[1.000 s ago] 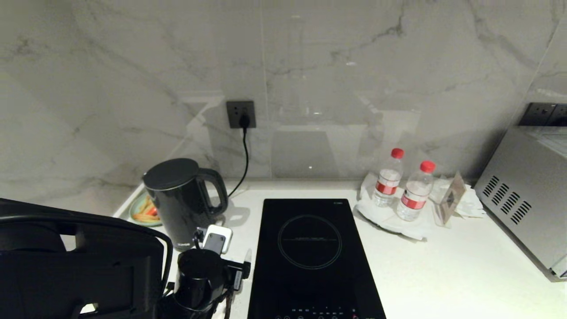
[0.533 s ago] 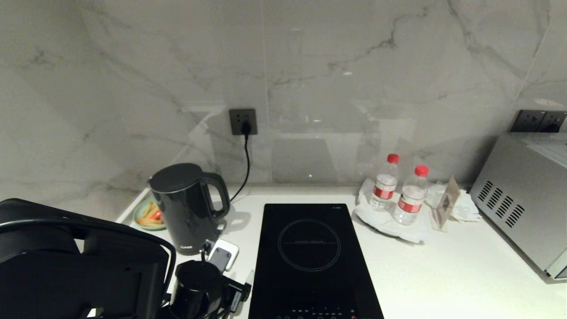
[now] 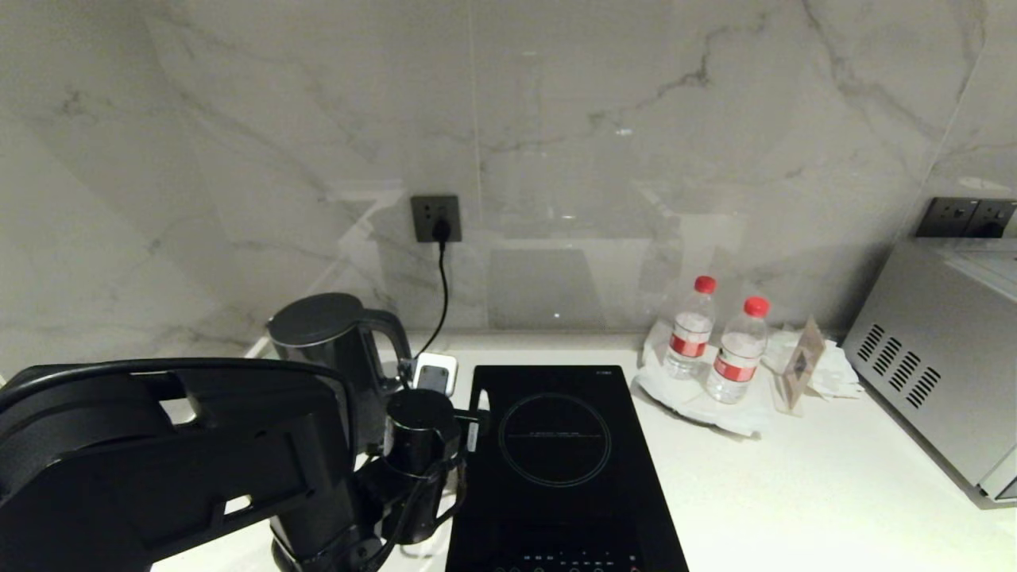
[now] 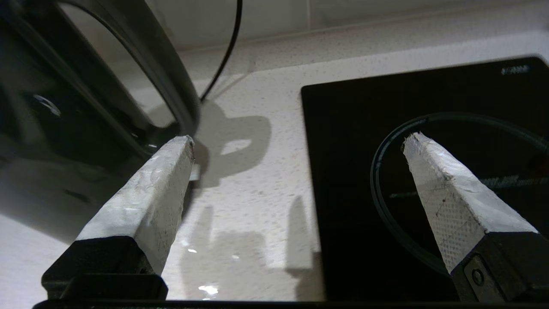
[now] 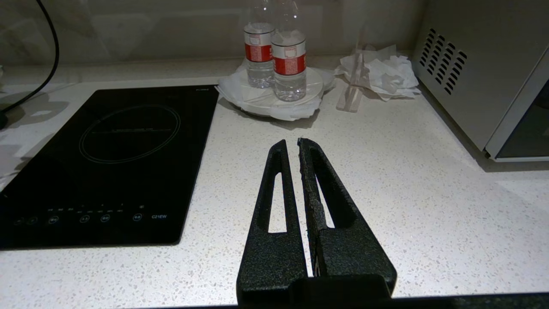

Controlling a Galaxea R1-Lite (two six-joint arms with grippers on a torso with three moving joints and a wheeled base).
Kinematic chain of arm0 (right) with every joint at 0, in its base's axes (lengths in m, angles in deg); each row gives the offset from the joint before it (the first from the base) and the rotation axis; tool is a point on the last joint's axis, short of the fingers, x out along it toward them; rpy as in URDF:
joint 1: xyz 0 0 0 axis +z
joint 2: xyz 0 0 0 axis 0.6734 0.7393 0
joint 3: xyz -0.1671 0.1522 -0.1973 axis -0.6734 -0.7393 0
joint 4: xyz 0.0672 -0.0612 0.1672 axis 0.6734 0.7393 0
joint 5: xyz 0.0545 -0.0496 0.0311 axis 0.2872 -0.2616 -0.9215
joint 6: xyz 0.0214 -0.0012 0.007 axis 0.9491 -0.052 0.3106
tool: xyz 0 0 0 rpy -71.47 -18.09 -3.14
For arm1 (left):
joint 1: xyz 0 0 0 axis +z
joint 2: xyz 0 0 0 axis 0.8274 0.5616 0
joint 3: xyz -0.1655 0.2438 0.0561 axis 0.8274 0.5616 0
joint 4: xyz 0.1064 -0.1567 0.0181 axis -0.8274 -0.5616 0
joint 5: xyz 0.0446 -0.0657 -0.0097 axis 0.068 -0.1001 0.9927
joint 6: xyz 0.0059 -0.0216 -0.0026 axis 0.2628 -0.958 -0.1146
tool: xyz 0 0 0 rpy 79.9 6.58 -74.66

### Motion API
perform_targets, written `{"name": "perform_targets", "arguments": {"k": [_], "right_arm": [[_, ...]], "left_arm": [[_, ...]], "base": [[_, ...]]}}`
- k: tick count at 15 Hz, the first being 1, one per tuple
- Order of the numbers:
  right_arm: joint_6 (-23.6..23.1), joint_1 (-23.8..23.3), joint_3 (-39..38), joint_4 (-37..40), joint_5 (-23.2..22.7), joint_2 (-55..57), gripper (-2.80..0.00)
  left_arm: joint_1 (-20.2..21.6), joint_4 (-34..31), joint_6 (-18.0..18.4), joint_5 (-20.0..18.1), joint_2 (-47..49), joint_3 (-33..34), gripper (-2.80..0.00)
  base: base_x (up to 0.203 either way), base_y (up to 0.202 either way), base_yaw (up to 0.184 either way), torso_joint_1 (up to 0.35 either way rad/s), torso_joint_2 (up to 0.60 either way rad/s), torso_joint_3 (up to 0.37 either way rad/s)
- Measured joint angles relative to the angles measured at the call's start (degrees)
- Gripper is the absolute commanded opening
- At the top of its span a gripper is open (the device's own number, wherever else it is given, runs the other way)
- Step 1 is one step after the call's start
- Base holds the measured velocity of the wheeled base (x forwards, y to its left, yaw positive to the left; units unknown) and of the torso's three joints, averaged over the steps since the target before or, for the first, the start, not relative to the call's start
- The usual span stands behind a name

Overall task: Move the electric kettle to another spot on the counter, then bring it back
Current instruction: Pick up the kettle

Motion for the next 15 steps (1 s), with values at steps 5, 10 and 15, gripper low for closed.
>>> {"name": "perform_targets", "arguments": {"k": [5, 10, 15], "right_arm": [[0.01, 0.0, 0.0, -0.02, -0.06, 0.0, -2.8], [0.0, 0.0, 0.0, -0.01, -0.02, 0.0, -2.8], [-0.02, 0.0, 0.0, 0.0, 0.02, 0.0, -2.8]], "left_arm": [[3.48, -0.62, -1.65, 0.05, 3.58, -5.18, 0.0], [7.59, -3.03, -1.63, -0.75, 7.31, -12.37, 0.0], [10.05, -5.76, -1.35, -0.91, 8.78, -16.75, 0.0]], "base": [[0.0, 0.0, 0.0, 0.0, 0.0, 0.0], [0.0, 0.0, 0.0, 0.0, 0.0, 0.0], [0.0, 0.0, 0.0, 0.0, 0.0, 0.0]]}}
